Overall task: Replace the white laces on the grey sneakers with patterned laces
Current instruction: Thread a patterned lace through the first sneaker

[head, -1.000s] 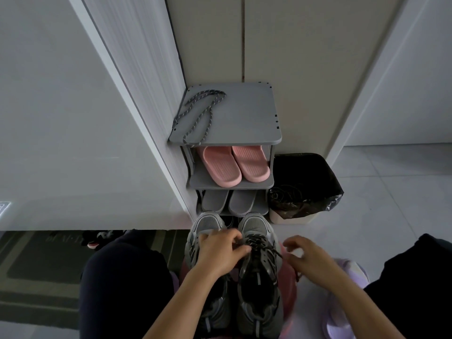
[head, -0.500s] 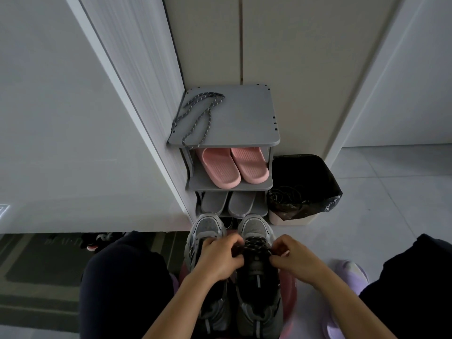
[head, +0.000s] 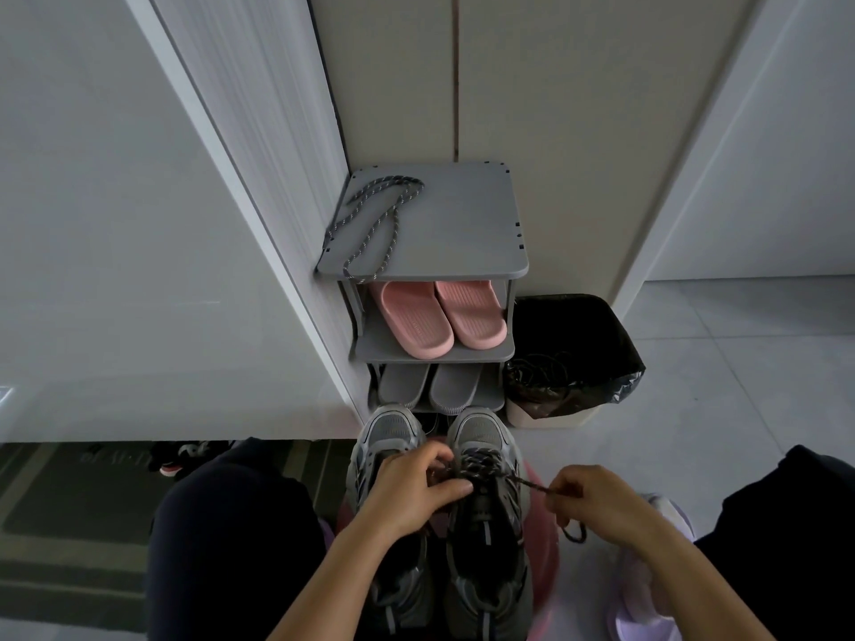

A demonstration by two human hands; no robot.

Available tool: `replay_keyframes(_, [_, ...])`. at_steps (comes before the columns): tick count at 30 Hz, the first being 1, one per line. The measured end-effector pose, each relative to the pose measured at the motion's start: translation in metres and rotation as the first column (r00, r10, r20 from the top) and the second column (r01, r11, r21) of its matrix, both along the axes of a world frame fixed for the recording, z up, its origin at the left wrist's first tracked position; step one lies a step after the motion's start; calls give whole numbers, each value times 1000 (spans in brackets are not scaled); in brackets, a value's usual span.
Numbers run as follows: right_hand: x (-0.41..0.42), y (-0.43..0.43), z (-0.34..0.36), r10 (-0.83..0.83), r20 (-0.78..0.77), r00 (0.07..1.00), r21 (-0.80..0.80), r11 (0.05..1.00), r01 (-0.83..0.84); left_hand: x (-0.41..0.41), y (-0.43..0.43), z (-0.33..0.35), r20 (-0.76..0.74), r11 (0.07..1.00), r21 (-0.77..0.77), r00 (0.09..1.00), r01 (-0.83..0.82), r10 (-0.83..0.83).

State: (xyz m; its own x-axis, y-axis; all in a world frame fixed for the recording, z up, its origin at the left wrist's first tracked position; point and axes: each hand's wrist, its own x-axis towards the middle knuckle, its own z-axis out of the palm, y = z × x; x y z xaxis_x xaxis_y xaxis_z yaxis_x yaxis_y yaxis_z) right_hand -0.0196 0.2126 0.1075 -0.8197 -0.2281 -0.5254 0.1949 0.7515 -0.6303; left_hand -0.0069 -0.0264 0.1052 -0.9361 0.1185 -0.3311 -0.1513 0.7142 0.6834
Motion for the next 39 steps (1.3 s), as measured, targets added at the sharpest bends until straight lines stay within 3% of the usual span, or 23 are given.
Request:
replay_keyframes(2, [0, 0, 12, -161, 102, 982, -228, 957, 180, 1, 4, 7, -156, 989, 69, 978, -131, 140])
replay_keyframes(4, [0, -9, 24, -296, 334, 895, -483, 762, 432, 4, 14, 16, -301, 974, 122, 928, -191, 220])
replay_keyframes(5, [-1, -14, 27, -316, 435, 844, -552, 646, 526, 8, 24, 21, -296, 974, 168, 934, -153, 198])
replay_keyframes(8, [-4, -27, 31, -278, 634, 722, -603, 407, 686, 25, 65, 31, -21, 935, 352, 999, 31, -25])
replay_keyframes(10, [-6, -30, 30, -292, 703, 649, -579, 295, 760, 33, 83, 27, 122, 910, 415, 991, 2, -58])
replay_keyframes(15, [-14, -3, 24, -459, 704, 541, -539, 150, 829, 42, 65, 13, 192, 951, 310, 978, 17, -80])
replay_keyframes(17, [-14, 6, 22, -530, 635, 562, -538, 219, 814, 43, 54, 17, 127, 951, 309, 992, -20, -21])
replay_keyframes(18, [-12, 6, 22, -585, 516, 626, -519, 367, 772, 41, 49, 20, 57, 957, 290, 998, -16, -1])
replay_keyframes(20, [-4, 1, 18, -624, 85, 777, -397, 694, 601, 30, 44, 22, -88, 985, 172, 996, 32, -17])
replay_keyframes(22, [5, -11, 20, -427, -281, 860, -384, 871, 307, 15, 43, 25, -156, 991, 78, 983, 107, -94])
replay_keyframes(23, [8, -18, 20, -295, -333, 895, -370, 914, 164, 8, 44, 25, -170, 988, 61, 977, 142, -130])
replay_keyframes(25, [14, -27, 19, -129, -251, 959, -337, 941, 39, -4, 45, 29, -172, 982, 44, 969, 184, -174])
replay_keyframes(28, [11, -22, 14, -159, -148, 976, -337, 936, 102, -11, 38, 31, -134, 987, 97, 984, 131, -118])
replay_keyframes(33, [9, -25, 12, -98, -170, 981, -277, 960, 48, -7, 37, 23, -112, 976, 108, 978, 187, -175])
replay_keyframes(35, [7, -29, 11, -144, -191, 971, -290, 953, 84, -5, 40, 20, -109, 980, 141, 986, 139, -125])
replay_keyframes(37, [4, -27, 10, -210, -190, 959, -283, 947, 151, -3, 35, 20, -162, 996, 69, 986, 52, -40])
replay_keyframes(39, [1, -21, 7, -223, -198, 954, -236, 956, 174, -1, 27, 15, -256, 990, -131, 964, 43, -76])
